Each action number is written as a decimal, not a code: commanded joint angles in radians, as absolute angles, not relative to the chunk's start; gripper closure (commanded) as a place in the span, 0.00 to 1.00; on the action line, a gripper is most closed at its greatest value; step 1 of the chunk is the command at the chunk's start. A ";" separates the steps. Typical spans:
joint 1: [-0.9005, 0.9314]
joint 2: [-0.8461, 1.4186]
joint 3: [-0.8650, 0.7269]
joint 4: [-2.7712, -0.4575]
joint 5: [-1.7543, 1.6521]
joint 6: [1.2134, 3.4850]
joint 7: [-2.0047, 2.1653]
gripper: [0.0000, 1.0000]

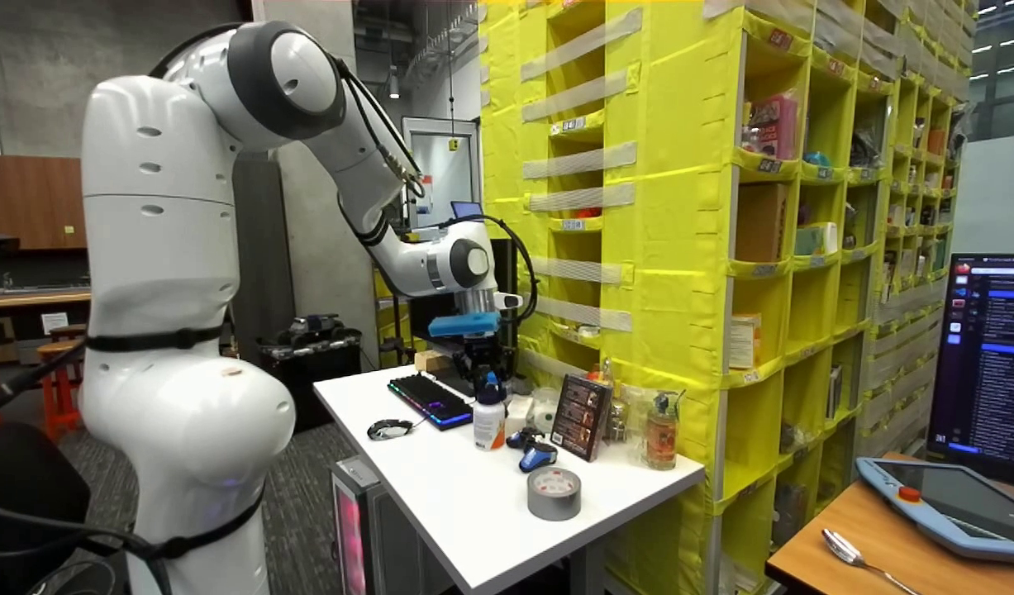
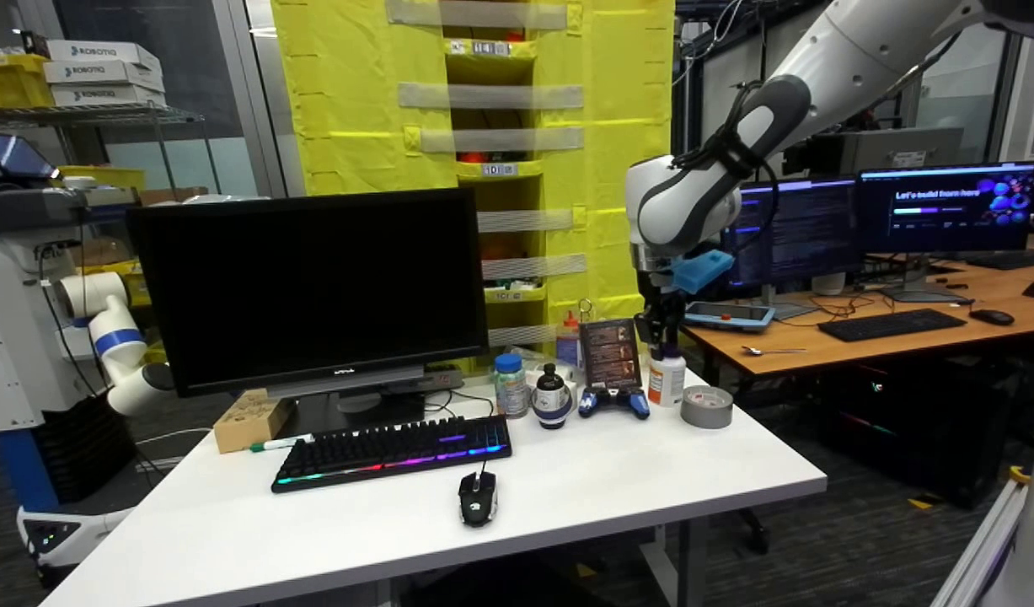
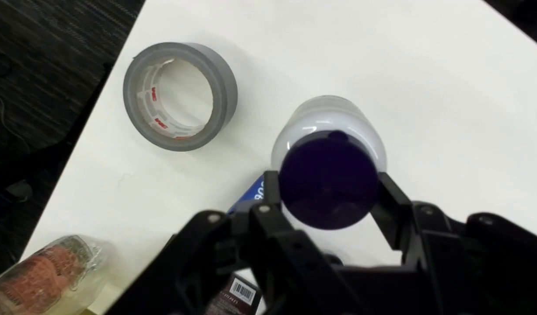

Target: Remove the white bottle from the grey masking tape, put it on the table and hen put it back in the center of the grey masking tape

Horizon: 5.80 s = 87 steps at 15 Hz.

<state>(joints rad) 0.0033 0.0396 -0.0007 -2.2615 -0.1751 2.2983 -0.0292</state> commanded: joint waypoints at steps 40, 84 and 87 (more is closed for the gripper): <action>-0.027 0.203 -0.050 -2.144 -0.115 2.428 0.034 0.00; -0.077 0.054 -0.080 -2.292 0.109 2.418 0.087 0.00; -0.075 0.054 -0.079 -2.292 0.104 2.417 0.089 0.00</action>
<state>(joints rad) -0.0759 0.0554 -0.0805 -2.2939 0.1097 2.4205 0.0868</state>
